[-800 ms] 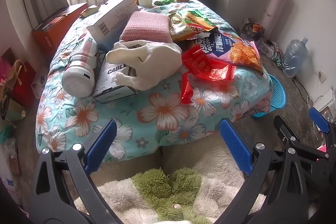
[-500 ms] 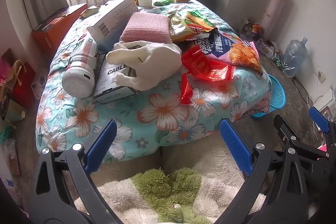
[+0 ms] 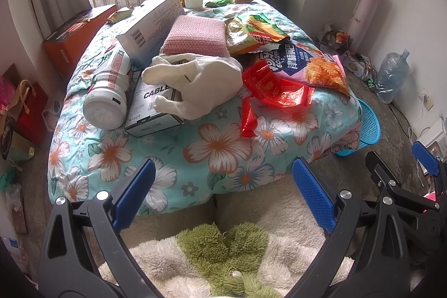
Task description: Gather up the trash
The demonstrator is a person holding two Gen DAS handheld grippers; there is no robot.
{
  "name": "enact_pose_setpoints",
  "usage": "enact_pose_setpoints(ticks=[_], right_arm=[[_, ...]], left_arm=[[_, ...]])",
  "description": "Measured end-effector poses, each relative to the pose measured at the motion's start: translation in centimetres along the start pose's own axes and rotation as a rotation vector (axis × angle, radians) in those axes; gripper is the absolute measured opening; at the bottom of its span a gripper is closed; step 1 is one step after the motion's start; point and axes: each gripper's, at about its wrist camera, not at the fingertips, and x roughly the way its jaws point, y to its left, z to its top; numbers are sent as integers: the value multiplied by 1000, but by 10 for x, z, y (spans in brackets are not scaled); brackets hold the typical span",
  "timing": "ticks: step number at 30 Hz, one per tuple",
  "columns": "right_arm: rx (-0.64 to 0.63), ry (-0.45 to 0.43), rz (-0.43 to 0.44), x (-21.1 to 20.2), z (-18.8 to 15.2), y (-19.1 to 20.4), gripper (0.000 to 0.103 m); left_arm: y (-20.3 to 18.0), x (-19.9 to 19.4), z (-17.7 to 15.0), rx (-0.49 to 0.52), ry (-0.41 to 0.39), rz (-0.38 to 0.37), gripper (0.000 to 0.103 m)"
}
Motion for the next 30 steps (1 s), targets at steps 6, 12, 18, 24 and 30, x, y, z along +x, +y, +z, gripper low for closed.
enact_pose_setpoints(ticks=[6, 12, 18, 24, 30], right_arm=[[1, -1, 0, 1, 0, 0, 98], [1, -3, 0, 0, -1, 0, 98], [2, -3, 1, 0, -1, -1, 98], [2, -4, 2, 0, -1, -1, 98], [2, -4, 2, -1, -1, -2, 98]], left_arm=[[2, 1, -1, 1, -2, -1, 95], [2, 0, -2, 1, -2, -1, 95], [2, 1, -1, 1, -1, -2, 95], [2, 1, -1, 2, 0, -2, 95], [2, 0, -2, 2, -1, -1, 95]])
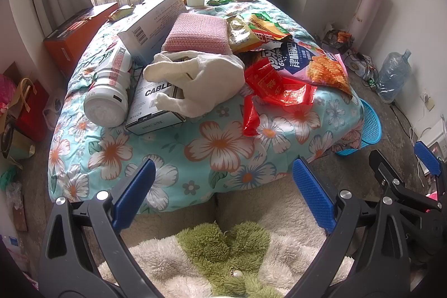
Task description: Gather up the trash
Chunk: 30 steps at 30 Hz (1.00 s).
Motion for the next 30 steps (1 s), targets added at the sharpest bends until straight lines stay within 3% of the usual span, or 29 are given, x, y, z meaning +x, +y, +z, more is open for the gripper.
enact_pose_setpoints(ticks=[20, 30], right_arm=[[1, -4, 5, 1, 0, 1, 98], [17, -42, 5, -1, 13, 13, 98]], left_arm=[[0, 2, -2, 1, 6, -2, 95], [23, 17, 0, -22, 16, -39, 95]])
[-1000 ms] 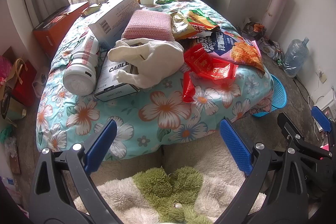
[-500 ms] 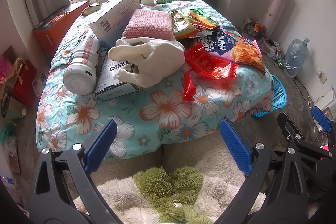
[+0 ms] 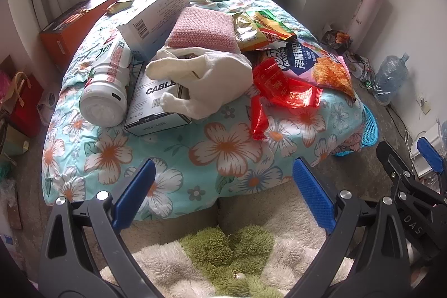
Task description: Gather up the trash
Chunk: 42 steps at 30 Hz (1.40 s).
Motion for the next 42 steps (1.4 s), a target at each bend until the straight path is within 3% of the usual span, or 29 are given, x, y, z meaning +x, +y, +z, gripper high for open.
enact_pose_setpoints(ticks=[9, 15, 20, 24, 32, 36, 42], right_arm=[[19, -127, 110, 7, 20, 14, 98], [103, -18, 222, 38, 29, 16, 98], [157, 71, 296, 63, 32, 17, 88], [226, 143, 368, 84, 35, 13, 77], [306, 248, 439, 123, 40, 15, 64], [316, 286, 462, 140, 37, 24, 55], [359, 319, 463, 150, 31, 23, 29]], left_arm=[[28, -2, 18, 47, -128, -57, 95], [42, -3, 28, 125, -223, -174, 95], [35, -1, 36, 219, -278, -170, 93], [23, 14, 47, 299, -262, -148, 71], [-4, 57, 58, 495, -193, 28, 62], [-3, 70, 62, 502, -146, 55, 50], [2, 68, 63, 482, -141, 28, 31]])
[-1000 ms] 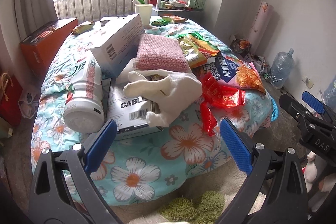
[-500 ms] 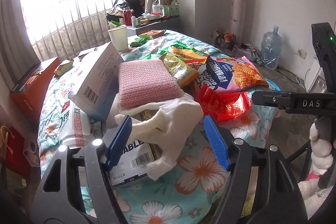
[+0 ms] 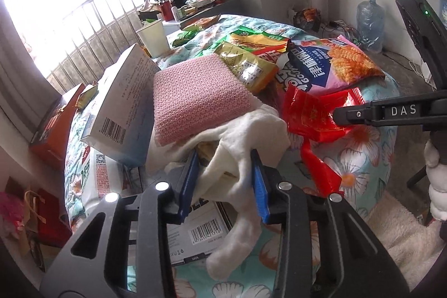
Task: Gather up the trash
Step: 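Grasp the white glove with the left tool while the right tool grasps the red packet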
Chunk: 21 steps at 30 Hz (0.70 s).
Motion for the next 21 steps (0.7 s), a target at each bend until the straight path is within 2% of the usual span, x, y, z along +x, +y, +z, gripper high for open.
enact_pose_setpoints(ticks=[1, 4, 6, 9, 14, 21], right_arm=[[7, 0, 3, -1, -1, -2, 21], [8, -8, 6, -9, -6, -4, 11], [-3, -19, 3, -16, -10, -5, 10], [-32, -40, 1, -29, -14, -2, 7], [-63, -88, 23, -51, -20, 3, 6], [-94, -184, 67, -83, -16, 9, 6]], left_arm=[[1, -2, -1, -1, 0, -9, 29], [1, -6, -2, 8, -5, -36, 19], [2, -13, -2, -1, -16, -50, 13], [3, -25, -3, -18, -35, -71, 10], [5, -49, -2, -31, -75, -96, 9], [24, -83, 6, -114, -140, -146, 9]])
